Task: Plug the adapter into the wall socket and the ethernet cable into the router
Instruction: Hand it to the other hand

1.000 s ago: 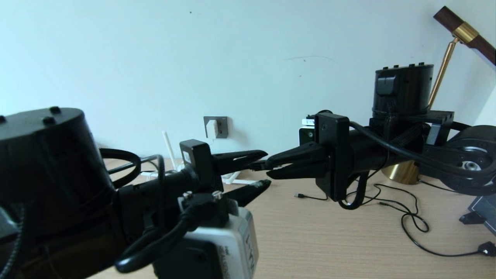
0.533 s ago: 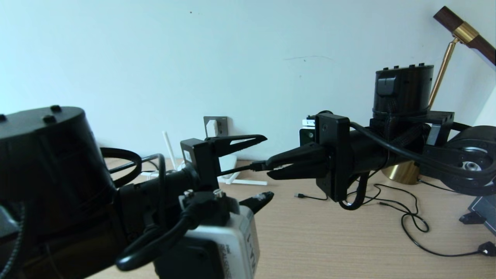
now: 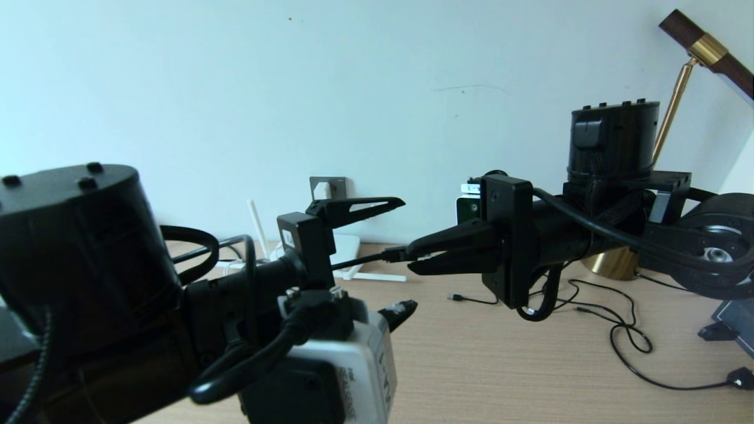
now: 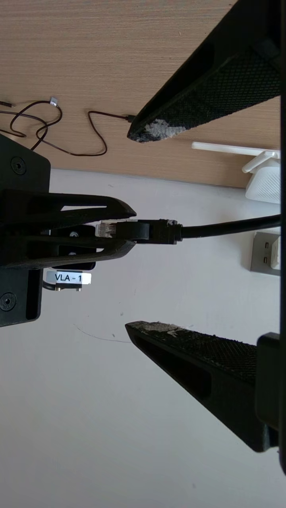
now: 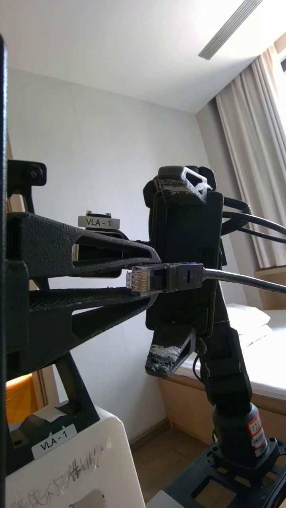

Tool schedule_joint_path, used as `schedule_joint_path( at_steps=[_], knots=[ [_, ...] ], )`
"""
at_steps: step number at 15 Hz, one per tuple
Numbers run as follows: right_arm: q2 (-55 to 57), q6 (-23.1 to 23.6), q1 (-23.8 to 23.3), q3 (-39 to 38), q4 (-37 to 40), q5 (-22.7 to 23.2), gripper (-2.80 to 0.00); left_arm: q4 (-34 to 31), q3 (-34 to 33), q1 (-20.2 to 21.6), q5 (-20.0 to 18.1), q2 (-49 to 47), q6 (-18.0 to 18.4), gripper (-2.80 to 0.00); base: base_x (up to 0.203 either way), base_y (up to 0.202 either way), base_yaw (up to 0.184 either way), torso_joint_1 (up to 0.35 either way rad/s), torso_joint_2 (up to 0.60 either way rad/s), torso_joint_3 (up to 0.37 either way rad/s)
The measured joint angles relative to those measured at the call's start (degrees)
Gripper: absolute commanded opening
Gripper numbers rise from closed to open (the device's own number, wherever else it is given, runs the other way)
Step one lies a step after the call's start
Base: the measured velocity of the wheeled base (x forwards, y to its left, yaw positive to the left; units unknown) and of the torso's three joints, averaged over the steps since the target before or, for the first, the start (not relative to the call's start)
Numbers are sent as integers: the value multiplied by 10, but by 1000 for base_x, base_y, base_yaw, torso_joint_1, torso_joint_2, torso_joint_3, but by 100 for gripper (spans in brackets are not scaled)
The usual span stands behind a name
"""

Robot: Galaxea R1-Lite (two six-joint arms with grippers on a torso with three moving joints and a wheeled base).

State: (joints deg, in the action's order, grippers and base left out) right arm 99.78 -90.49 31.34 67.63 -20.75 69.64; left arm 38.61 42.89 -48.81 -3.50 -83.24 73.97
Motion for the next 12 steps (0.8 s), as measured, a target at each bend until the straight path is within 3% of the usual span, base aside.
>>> schedule_joint_path(
  at_steps=[7, 8, 12],
  knots=[
    [-3, 1, 0, -3, 0, 0, -280, 0, -1, 1, 0, 0, -1, 0, 0, 0, 0, 0, 0, 0],
    [-4, 0, 0, -3, 0, 0, -280, 0, -1, 1, 0, 0, -1, -280, 0, 0, 0, 0, 0, 0],
    [-4, -3, 0, -10, -24, 0, -280, 0, -1, 2, 0, 0, -5, -280, 0, 0, 0, 0, 0, 0]
  ],
)
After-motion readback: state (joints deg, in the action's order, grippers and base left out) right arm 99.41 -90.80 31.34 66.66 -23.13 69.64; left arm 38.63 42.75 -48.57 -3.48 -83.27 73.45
